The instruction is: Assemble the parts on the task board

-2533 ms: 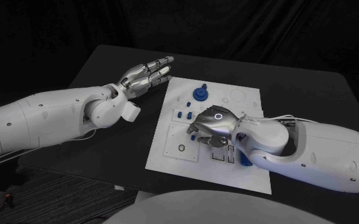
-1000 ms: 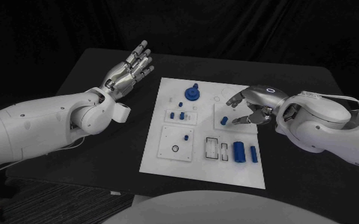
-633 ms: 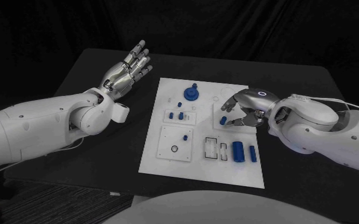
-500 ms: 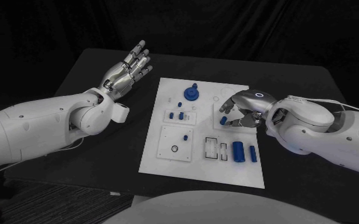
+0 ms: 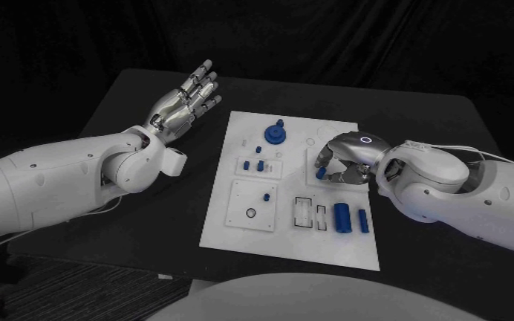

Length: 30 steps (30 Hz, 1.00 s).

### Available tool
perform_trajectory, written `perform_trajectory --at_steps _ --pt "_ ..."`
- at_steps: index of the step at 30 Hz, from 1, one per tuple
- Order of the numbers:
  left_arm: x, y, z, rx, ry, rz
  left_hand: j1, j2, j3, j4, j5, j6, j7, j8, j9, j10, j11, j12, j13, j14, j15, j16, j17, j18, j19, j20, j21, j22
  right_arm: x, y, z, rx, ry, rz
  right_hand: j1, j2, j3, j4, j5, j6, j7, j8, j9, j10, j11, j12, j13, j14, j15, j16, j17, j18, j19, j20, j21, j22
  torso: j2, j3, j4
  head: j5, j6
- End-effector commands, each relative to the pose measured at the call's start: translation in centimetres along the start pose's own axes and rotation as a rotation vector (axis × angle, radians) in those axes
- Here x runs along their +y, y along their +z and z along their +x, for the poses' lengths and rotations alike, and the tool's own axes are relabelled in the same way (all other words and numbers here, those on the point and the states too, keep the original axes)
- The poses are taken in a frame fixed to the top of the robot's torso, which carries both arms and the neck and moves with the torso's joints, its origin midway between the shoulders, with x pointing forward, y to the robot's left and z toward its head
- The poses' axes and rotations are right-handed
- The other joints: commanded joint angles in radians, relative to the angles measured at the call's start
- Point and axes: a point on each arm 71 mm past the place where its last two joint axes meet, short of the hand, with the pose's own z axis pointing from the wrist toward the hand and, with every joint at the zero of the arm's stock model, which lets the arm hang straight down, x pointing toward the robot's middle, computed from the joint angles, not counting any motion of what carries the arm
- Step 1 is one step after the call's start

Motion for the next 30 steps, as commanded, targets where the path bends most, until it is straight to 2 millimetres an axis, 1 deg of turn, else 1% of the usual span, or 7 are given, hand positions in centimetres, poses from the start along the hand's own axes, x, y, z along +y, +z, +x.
perform_trajectory --at_steps 1,7,15,20,23,26,30 --pt "0.0 0.02 0.2 0.017 -0.018 0.005 0.01 0.001 0.007 -0.002 0.011 -0.002 0.007 -0.003 -0.001 -0.002 0.008 -0.003 -0.001 0.001 0.009 -0.004 -0.001 0.016 0.0 0.006 -0.004 0.001 0.11 0.02 0.12 0.001 -0.025 -0.012 0.015 -0.001 0.015 0.002 0.005 0.032 0.002 0.009 0.004 0.027 -0.006 -0.009 -0.001 0.026 -0.002 0.005 0.001 0.005 0.006 -0.004 0.007 0.165 0.0 0.0004 -0.0005 -0.001 0.0" --pt "0.06 0.05 0.26 0.022 -0.022 0.001 0.022 0.005 0.01 -0.001 0.046 0.0 0.005 -0.003 0.0 -0.002 0.007 -0.003 -0.001 0.001 0.015 -0.004 -0.001 0.016 0.001 0.009 -0.004 0.001 0.32 0.05 -0.04 -0.026 -0.02 -0.03 0.026 -0.006 0.04 0.005 -0.001 0.091 -0.007 0.025 0.018 0.079 -0.019 -0.018 -0.001 0.027 -0.012 0.005 0.005 0.004 0.007 -0.014 0.011 0.166 0.0 -0.0002 -0.0005 -0.001 0.0" --pt "0.14 0.08 0.3 0.027 -0.025 -0.006 0.043 0.007 0.015 -0.003 0.09 0.002 0.015 -0.002 0.0 -0.002 0.007 -0.003 -0.001 0.001 0.02 -0.004 -0.001 0.016 0.001 0.01 -0.004 0.001 0.44 0.05 -0.12 -0.038 -0.017 -0.038 0.011 -0.019 0.04 0.019 -0.03 0.091 -0.004 0.015 0.022 0.088 -0.018 -0.035 -0.002 0.027 -0.012 0.003 0.004 0.004 0.006 -0.016 0.012 0.166 0.0 -0.0003 -0.0001 -0.002 0.0" --pt "0.18 0.1 0.32 0.029 -0.027 -0.01 0.063 0.006 0.021 -0.005 0.12 0.004 0.023 -0.001 0.001 -0.002 0.008 -0.003 -0.001 0.001 0.022 -0.004 -0.001 0.017 0.001 0.012 -0.004 0.001 0.43 0.11 -0.06 -0.03 -0.019 -0.036 0.006 -0.027 0.04 0.028 -0.042 0.068 0.004 -0.005 0.018 0.082 -0.012 -0.05 -0.002 0.026 -0.008 0.001 0.002 0.004 0.006 -0.013 0.011 0.165 0.0 0.0001 0.0003 0.0 0.0" --pt "0.21 0.1 0.33 0.03 -0.028 -0.012 0.068 0.006 0.023 -0.005 0.129 0.004 0.026 -0.001 0.001 -0.002 0.009 -0.003 -0.001 0.001 0.022 -0.004 -0.001 0.017 0.001 0.013 -0.004 0.001 0.47 0.18 0.0 -0.023 -0.021 -0.037 0.001 -0.037 0.039 0.035 -0.044 0.018 0.015 -0.041 0.004 0.064 -0.004 -0.07 -0.002 0.023 -0.001 -0.005 -0.008 0.005 0.002 -0.008 0.001 0.163 -0.001 0.0 -0.0001 0.001 0.0" --pt "0.22 0.1 0.33 0.031 -0.028 -0.014 0.077 0.007 0.027 -0.006 0.141 0.006 0.031 -0.001 0.001 -0.002 0.01 -0.003 -0.001 0.001 0.023 -0.004 -0.001 0.017 0.001 0.014 -0.004 0.001 0.48 0.26 0.04 -0.018 -0.023 -0.037 0.002 -0.041 0.037 0.034 -0.044 -0.006 0.018 -0.052 -0.003 0.044 0.0 -0.082 -0.002 0.021 0.002 -0.009 -0.012 0.006 0.0 -0.005 -0.004 0.161 -0.001 -0.0002 0.0 0.0 0.0" --pt "0.23 0.09 0.34 0.031 -0.029 -0.015 0.084 0.008 0.03 -0.007 0.152 0.007 0.035 -0.001 0.002 -0.002 0.011 -0.003 -0.001 0.001 0.024 -0.004 -0.001 0.017 0.001 0.015 -0.004 0.001 0.49 0.36 0.09 -0.011 -0.025 -0.037 0.0 -0.043 0.031 0.031 -0.048 -0.02 0.02 -0.052 -0.007 0.015 0.004 -0.096 -0.002 0.017 0.005 -0.014 -0.02 0.008 -0.006 -0.001 -0.016 0.158 0.0 -0.0001 0.0005 0.001 0.0"
